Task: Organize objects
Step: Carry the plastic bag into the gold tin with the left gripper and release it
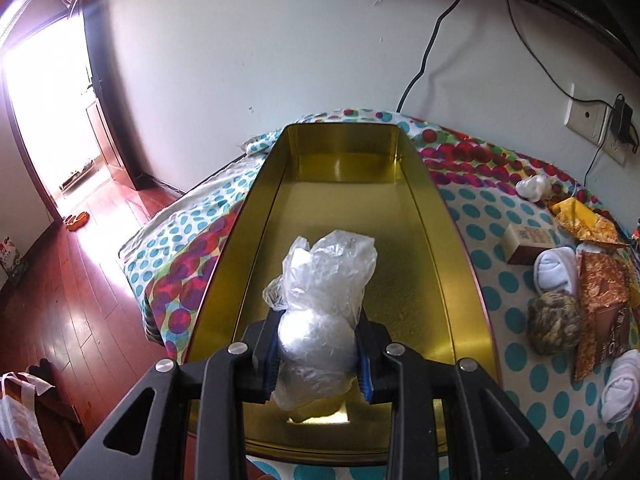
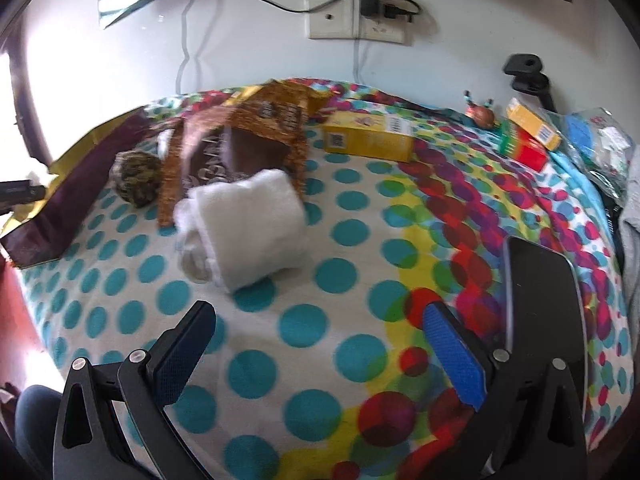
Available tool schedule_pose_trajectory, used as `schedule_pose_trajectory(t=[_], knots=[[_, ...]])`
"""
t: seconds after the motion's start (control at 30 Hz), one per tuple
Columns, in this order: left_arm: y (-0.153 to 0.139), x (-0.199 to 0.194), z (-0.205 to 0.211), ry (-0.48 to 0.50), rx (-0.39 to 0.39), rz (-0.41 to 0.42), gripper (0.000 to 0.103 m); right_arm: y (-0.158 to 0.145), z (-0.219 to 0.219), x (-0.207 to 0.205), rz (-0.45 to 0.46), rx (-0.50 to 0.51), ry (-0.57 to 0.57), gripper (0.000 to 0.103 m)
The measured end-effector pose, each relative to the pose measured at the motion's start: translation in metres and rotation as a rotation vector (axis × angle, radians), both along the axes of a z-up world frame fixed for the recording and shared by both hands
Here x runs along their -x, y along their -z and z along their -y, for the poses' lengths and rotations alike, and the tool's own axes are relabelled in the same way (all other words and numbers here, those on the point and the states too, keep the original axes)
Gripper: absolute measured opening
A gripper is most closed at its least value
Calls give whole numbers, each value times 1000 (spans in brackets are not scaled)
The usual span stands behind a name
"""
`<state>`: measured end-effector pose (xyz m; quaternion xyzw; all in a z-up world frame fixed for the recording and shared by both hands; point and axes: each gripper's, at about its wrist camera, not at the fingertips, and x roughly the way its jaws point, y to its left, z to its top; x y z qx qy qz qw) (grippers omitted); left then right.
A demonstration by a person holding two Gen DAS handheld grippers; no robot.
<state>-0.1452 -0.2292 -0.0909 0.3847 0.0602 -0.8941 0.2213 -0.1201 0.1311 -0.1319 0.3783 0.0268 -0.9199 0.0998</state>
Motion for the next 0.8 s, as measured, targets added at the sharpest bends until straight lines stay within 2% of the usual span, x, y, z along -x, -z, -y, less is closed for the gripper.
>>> schedule_pose_trajectory(t=[0.23,0.37,0.43,0.53,0.6,0.7,0.8], knots=[[12,8,2,4,-16,19,30,-17,36,7,-28,-31,-81,103],[10,9,3,11,-39,5,30,-5,55,35,114,26,-117,103],[10,9,3,12,-33,4,30,-2,57,44,135,48,-91,102],[10,9,5,15,-41,4,30,-2,59,50,134,44,-77,89],[10,8,7,12,-48,-5,30,-2,60,51,110,8,-58,62],[10,8,8,12,-45,-10,31,-3,55,52,94,21,-57,46],[10,8,9,9,-51,-11,31,-3,52,51,78,23,-62,40]])
